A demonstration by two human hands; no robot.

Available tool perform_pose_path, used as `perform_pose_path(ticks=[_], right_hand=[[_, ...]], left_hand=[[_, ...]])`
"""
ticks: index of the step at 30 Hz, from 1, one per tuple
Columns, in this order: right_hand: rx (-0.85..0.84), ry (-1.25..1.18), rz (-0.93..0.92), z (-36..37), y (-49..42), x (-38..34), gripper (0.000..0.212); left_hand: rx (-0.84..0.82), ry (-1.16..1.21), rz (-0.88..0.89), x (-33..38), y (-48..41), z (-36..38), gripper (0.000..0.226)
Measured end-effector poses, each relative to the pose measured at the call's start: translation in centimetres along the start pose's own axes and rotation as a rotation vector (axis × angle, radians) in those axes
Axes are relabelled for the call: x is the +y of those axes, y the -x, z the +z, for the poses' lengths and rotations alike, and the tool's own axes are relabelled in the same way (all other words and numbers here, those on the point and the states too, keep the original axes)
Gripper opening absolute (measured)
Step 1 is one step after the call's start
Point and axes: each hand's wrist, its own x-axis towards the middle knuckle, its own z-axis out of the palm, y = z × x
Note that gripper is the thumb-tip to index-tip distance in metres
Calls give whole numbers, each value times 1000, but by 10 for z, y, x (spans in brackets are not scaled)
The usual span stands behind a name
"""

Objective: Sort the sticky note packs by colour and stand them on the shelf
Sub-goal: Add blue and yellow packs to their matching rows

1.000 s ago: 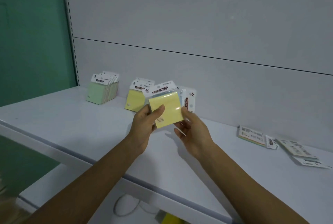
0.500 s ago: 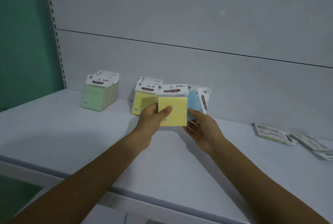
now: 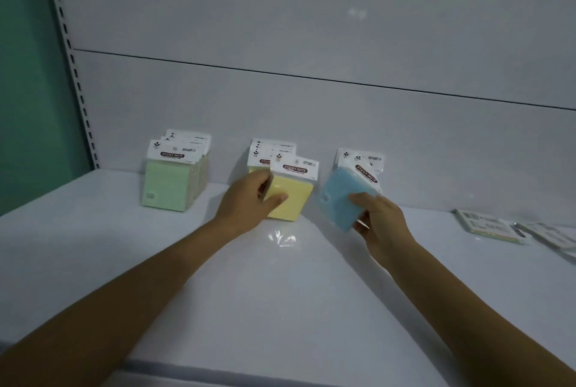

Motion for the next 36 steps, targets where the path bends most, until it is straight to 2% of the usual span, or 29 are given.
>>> perform_pose_path(ticks=[2, 5, 7, 10, 14, 17, 20, 23, 25, 29, 36], right_hand=[[7, 30, -27, -2, -5, 1, 20], [24, 72, -63, -4, -16, 3, 28], [35, 152, -99, -6, -24, 3, 31], [11, 403, -209, -11, -37, 6, 28], [8, 510, -305, -22, -56, 5, 35], [139, 765, -458, -31, -63, 11, 37], [314, 850, -470, -36, -63, 16, 59], [252, 825, -305, -41, -67, 15, 87], [188, 858, -253, -43, -68, 16, 83], [183, 905, -306, -42, -67, 16, 62], [183, 990, -300, -40, -67, 17, 61]], left_hand=[[7, 40, -43, -10, 0, -4, 35], [-15, 74, -83, -21, -2, -8, 51], [-4, 88, -83, -22, -5, -6, 52], [14, 50, -59, -24, -8, -2, 52], [62, -5, -55, -29, -13, -2, 50], [121, -58, -40, -30, -13, 1, 53], [160, -89, -15, -31, -13, 3, 56], [184, -95, 1, -32, -12, 3, 58], [169, -42, -22, -33, -12, 2, 60], [152, 132, -78, -35, -13, 3, 78], [-1, 105, -200, -36, -12, 7, 115]])
